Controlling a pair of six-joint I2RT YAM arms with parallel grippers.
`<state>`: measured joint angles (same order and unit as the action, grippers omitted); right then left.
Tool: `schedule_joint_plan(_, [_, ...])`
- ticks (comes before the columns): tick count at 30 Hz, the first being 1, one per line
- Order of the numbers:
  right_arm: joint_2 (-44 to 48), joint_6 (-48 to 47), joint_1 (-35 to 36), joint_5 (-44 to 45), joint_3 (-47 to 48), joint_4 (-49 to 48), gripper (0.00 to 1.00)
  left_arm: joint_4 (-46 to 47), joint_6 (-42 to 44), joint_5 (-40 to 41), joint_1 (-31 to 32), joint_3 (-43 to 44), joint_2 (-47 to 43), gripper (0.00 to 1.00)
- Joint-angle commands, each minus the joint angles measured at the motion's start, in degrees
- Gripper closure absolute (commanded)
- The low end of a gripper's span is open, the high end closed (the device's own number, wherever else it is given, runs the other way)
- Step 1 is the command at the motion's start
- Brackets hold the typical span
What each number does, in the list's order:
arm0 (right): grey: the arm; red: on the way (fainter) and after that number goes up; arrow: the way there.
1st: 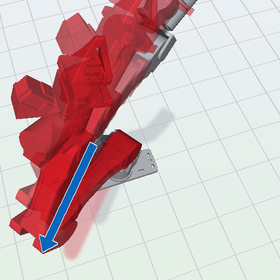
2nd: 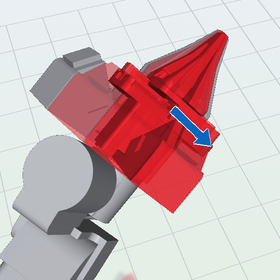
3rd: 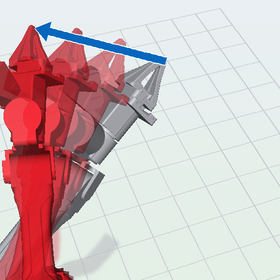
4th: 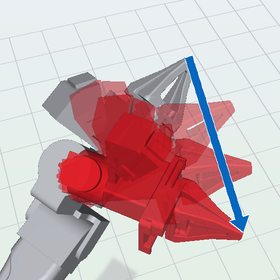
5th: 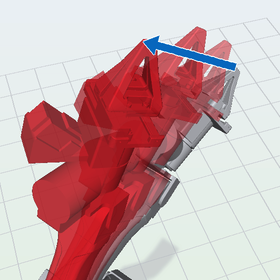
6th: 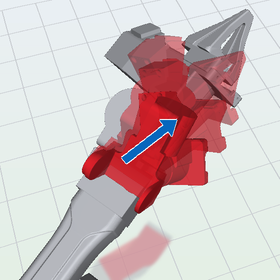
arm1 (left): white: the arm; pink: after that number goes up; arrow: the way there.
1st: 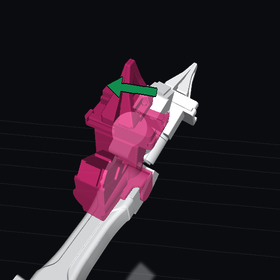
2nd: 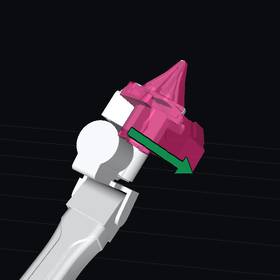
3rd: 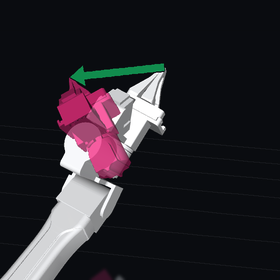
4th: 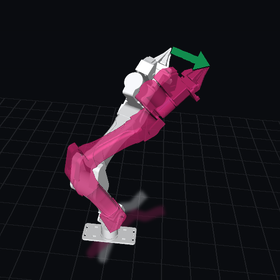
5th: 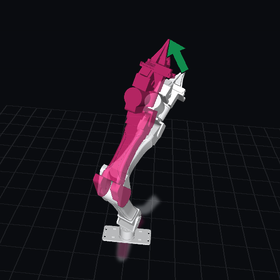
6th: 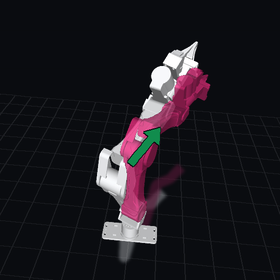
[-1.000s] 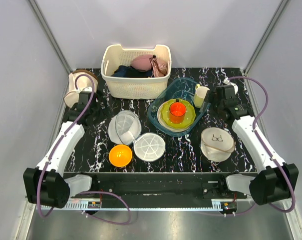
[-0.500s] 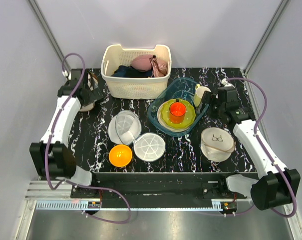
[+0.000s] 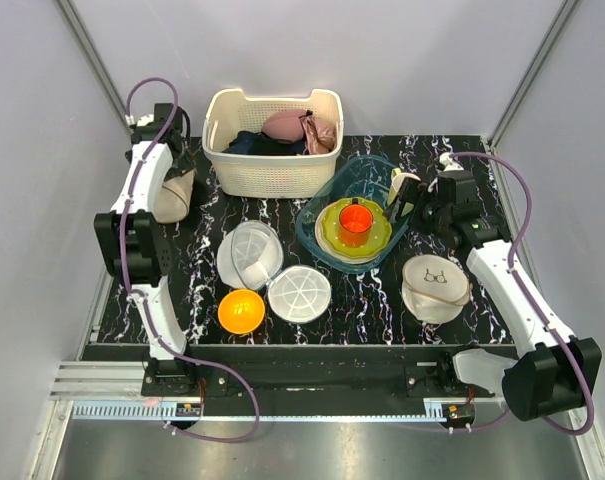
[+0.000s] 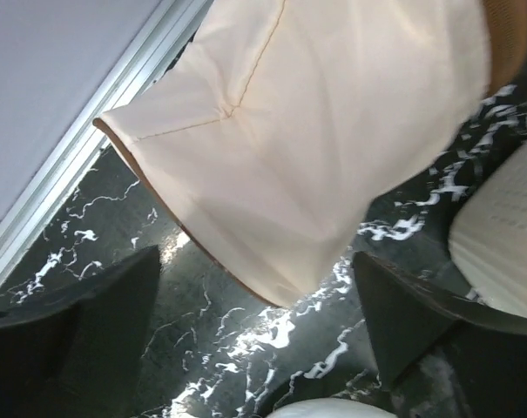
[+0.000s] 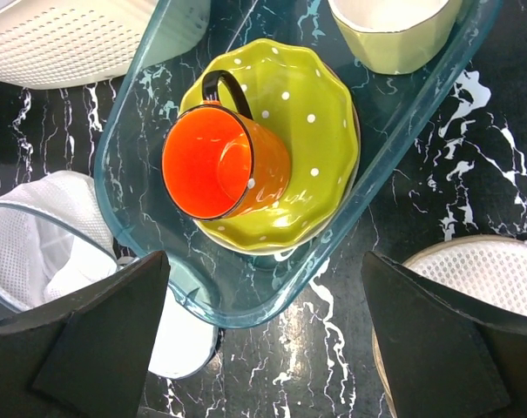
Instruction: Unzip the laundry bag and remove the bra
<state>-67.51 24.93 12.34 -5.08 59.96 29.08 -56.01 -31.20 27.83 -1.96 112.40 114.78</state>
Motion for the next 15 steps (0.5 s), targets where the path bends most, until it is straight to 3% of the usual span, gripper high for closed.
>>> schedule_joint_plan(1, [-1.04, 0.12, 0.14, -2.82, 0.15, -3.68, 0.00, -2.09, 1.48, 4.34, -0.33, 3.26, 5.00, 0.22])
schedule_joint_plan(2, [-1.57, -0.05, 0.23, -3.26, 0.67, -3.59, 0.00, -2.78, 2.80, 3.64, -0.42, 3.96, 5.54, 0.58])
schedule_joint_plan(4, [-2.98, -0.40, 0.23, -3.97, 1.29, -2.98, 0.00, -3.49, 3.25, 3.19, -0.42, 4.67, 4.24, 1.00])
schedule_joint_plan(8, [-3.42, -0.23, 0.23, -4.23, 1.30, -2.98, 0.00, -3.06, 4.21, 4.51, -0.33, -1.64, -6.27, 1.00])
schedule_joint_plan(10, [-3.16, -0.06, 0.23, -4.76, 1.03, -3.77, 0.01, -1.48, 6.57, 3.72, -0.24, -9.72, -12.45, 1.00])
schedule_joint_plan(15, [-4.12, 0.12, 0.14, -6.86, 0.15, -5.43, 0.00, 3.10, 13.96, -6.38, -0.24, -23.26, -29.40, 1.00])
